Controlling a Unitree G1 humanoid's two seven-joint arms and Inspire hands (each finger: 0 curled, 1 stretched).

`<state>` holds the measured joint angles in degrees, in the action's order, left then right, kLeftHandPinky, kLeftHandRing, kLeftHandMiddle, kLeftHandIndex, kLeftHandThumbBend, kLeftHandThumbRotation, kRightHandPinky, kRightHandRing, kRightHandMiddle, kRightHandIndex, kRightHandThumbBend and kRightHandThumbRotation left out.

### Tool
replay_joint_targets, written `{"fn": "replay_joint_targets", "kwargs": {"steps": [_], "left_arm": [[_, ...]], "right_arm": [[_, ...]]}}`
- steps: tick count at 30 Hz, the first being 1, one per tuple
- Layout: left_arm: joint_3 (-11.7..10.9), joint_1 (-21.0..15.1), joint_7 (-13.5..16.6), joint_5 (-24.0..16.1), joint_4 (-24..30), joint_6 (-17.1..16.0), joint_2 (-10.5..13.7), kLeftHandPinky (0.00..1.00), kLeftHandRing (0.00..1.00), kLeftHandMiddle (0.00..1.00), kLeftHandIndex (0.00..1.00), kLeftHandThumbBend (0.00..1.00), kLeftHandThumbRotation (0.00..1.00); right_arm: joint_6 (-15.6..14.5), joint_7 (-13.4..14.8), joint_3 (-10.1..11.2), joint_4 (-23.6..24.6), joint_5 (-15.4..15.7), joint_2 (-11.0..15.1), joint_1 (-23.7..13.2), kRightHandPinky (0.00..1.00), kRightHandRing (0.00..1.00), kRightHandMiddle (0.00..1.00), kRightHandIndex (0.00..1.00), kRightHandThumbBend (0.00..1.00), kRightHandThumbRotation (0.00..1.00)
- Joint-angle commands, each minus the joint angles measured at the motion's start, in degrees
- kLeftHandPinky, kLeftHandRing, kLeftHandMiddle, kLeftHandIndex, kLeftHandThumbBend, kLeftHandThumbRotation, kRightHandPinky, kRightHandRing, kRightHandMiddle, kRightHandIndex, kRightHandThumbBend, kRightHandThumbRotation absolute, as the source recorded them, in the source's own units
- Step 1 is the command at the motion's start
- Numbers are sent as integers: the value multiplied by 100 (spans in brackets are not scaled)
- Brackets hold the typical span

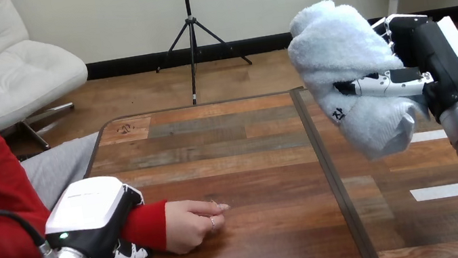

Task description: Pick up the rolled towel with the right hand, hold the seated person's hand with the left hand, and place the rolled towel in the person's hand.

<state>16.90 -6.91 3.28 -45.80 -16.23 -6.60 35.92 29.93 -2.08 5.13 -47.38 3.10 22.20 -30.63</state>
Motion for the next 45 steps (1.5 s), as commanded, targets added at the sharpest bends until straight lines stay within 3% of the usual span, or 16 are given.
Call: {"fn": "replay_joint_targets", "kwargs": {"steps": [1,8,20,45], "left_arm": [[-369,-305,293,161,307,-178,143,27,34,39,41,59,0],[-442,-262,313,228,415,-240,150,27,33,39,41,59,0],[-590,-202,255,315,603,-278,115,29,35,39,41,57,0],[-819,-117,149,398,1068,-167,40,31,37,41,42,57,0]], "right_arm": [[70,177,31,392,18,-153,-146,29,34,40,42,80,0],[-61,128,49,489,-108,-283,-82,29,34,40,43,78,0],[-164,211,-21,550,59,-396,-30,29,34,40,42,77,0],[84,253,-94,461,195,-631,-1,27,32,38,41,79,0]]}}
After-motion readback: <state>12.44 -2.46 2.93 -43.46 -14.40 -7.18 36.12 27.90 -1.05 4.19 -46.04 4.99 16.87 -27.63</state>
